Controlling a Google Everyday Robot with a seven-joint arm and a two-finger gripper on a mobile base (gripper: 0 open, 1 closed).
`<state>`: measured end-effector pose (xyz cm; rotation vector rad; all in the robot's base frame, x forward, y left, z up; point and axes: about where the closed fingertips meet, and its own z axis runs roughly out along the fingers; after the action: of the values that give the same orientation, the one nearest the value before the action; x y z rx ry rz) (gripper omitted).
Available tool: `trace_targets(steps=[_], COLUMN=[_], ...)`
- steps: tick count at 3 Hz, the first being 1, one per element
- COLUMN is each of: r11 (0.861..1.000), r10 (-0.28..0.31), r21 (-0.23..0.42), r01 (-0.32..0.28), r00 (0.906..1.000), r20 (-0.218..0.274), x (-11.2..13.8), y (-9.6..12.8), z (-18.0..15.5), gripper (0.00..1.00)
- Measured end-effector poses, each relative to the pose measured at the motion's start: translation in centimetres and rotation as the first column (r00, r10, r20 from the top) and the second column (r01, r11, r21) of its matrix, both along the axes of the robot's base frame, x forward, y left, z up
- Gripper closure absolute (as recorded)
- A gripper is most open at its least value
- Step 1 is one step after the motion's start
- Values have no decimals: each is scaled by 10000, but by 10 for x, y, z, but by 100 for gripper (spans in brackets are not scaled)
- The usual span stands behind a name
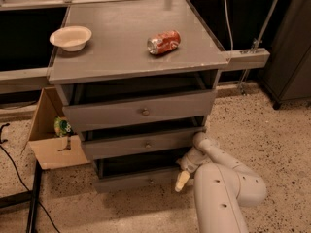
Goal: Open bottom drawer
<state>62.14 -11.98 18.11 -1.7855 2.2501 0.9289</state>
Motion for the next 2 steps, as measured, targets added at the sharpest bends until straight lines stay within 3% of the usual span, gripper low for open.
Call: trace_targets(steps=[2], r11=[9994], r10=[-338], r21=[26], r01=[345], r00=[9904], r20=[-1340], x=[-29], y=[-17], z=[6], gripper=[0])
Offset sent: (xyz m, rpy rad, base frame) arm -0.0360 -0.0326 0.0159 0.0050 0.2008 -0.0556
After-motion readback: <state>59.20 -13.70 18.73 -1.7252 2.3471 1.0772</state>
